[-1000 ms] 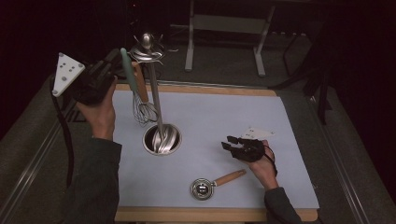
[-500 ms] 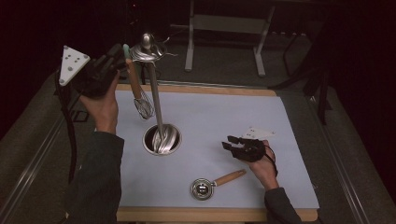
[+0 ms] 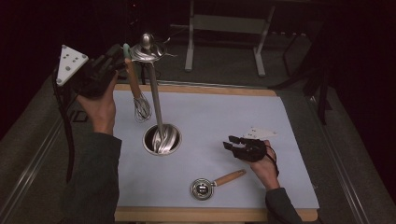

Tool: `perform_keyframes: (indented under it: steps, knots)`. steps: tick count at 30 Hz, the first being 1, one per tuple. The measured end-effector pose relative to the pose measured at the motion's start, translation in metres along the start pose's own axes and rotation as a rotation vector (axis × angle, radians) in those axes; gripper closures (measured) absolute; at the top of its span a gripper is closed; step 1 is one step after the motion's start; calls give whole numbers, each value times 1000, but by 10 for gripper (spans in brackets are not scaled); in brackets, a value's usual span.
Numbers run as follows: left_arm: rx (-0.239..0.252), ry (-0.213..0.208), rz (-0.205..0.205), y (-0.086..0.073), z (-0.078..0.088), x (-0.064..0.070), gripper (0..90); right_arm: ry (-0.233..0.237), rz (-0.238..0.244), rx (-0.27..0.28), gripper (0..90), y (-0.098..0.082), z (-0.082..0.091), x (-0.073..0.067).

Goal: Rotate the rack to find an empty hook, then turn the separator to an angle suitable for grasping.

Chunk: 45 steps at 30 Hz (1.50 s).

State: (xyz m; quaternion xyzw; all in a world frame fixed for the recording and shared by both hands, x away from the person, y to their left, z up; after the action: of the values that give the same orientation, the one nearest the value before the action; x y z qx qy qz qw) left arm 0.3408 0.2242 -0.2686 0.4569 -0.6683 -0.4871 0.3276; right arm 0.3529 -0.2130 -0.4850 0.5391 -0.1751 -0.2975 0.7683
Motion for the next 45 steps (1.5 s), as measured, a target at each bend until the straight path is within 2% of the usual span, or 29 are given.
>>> perform_keyframes:
  steps: [5, 13, 24, 27, 30, 36, 41, 45]
  knots:
    - [13, 3, 5, 1, 8, -3, 900, -3, 0, 2, 605, 0, 2, 1]
    - [-3, -4, -19, -5, 23, -8, 900, -7, -4, 0, 605, -1, 3, 2]
    - [-64, -5, -14, -33, 43, -15, 900, -7, -7, 0, 605, -2, 4, 2]
    - [-78, -5, -3, -44, 52, -17, 900, -8, -7, 2, 605, -2, 6, 2]
    - [-90, 4, 24, -54, 57, -20, 900, -8, -6, 9, 605, -1, 7, 2]
    - [-139, 8, 30, -79, 67, -20, 897, -2, -1, 2, 605, 1, 8, 1]
    - [-213, 9, 66, -114, 78, -23, 897, -9, 16, -5, 612, 4, 11, 0]
    - [-280, 5, 57, -141, 90, -20, 892, -14, 35, -7, 637, 8, 16, -4]
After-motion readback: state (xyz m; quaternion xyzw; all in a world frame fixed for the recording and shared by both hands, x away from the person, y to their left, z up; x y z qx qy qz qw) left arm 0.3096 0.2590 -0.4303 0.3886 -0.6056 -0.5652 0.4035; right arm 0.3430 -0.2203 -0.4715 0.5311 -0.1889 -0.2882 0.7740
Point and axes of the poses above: each handheld gripper's, and its own axes: z roughly backward along the jaws, y roughly out of its top, x roughly to its right, the point moved 1 cm from there along -z, roughly forward along the jaws, and after that the axes turned 10 degrees about x, right-handed, at the moved point
